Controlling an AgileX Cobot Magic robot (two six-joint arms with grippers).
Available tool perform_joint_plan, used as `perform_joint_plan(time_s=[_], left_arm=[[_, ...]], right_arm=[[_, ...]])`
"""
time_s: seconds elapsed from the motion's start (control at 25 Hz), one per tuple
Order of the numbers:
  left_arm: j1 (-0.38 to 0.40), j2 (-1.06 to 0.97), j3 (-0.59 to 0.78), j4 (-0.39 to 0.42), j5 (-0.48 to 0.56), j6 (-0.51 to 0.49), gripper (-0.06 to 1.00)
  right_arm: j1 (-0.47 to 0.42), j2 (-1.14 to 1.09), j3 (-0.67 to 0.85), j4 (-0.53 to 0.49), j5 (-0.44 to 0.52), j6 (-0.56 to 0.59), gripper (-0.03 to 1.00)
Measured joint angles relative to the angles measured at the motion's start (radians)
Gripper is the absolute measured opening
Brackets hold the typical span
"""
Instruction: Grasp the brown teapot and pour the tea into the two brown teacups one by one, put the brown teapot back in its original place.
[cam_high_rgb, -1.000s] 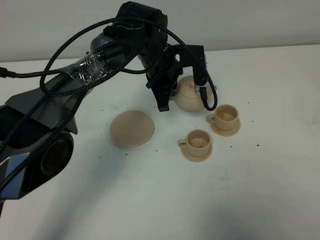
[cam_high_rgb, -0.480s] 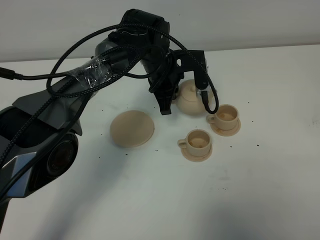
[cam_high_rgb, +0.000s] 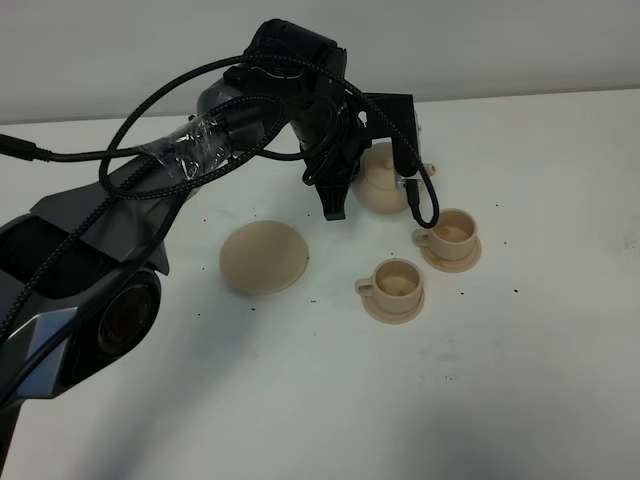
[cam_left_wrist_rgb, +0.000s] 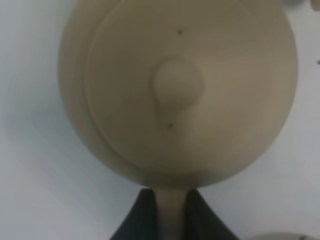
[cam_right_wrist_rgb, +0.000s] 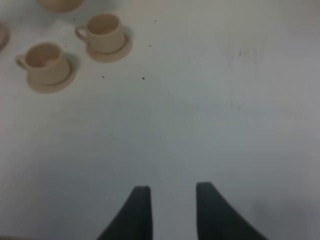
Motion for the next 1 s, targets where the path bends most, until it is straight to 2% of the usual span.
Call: perform_joint_plan(time_s=[0.24,1.0], left_arm=[[-0.008,0.000,0.000,0.009,-0.067,0.000,0.12],[-0.011,0.000,0.000,-0.018,-0.069,0.004,0.12]], right_arm=[[0.000,0.000,0.000,0.000,0.000,0.001,0.23],[0.000,0.000,0.000,0.000,0.000,0.001,0.23]])
